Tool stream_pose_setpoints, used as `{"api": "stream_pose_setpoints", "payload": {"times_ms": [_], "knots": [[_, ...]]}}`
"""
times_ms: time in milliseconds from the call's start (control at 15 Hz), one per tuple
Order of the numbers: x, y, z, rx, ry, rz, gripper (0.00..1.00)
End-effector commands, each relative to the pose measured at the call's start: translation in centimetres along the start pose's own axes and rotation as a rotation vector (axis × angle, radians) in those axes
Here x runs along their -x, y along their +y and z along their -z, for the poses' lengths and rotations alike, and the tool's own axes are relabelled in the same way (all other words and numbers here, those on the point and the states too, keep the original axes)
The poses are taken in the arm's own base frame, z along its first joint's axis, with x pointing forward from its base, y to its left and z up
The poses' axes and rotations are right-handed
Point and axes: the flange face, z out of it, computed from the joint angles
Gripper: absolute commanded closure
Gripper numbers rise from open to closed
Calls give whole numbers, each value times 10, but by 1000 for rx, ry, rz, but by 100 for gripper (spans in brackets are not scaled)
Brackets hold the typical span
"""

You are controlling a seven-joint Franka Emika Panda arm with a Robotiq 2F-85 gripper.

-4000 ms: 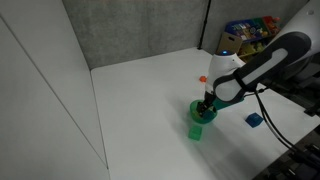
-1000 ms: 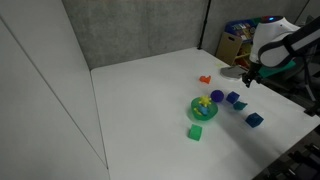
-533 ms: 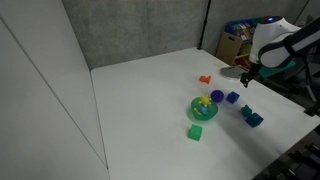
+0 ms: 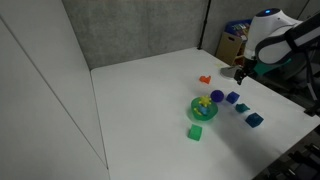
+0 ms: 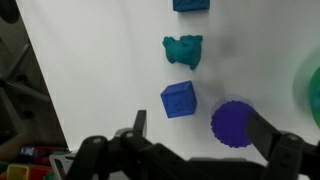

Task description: Remove the light blue toy from the green plate and put it on the worktop

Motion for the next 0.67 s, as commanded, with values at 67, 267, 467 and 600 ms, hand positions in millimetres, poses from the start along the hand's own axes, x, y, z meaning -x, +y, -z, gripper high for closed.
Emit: {"api": "stream_pose_setpoints", "payload": {"times_ms": [67, 267, 467, 600], "knots": [[22, -26, 48, -36, 15, 12, 0], [41, -40, 81, -71, 31, 41, 0], [60, -45, 112, -123, 29, 38, 0], [70, -46, 135, -171, 14, 20, 0]]}}
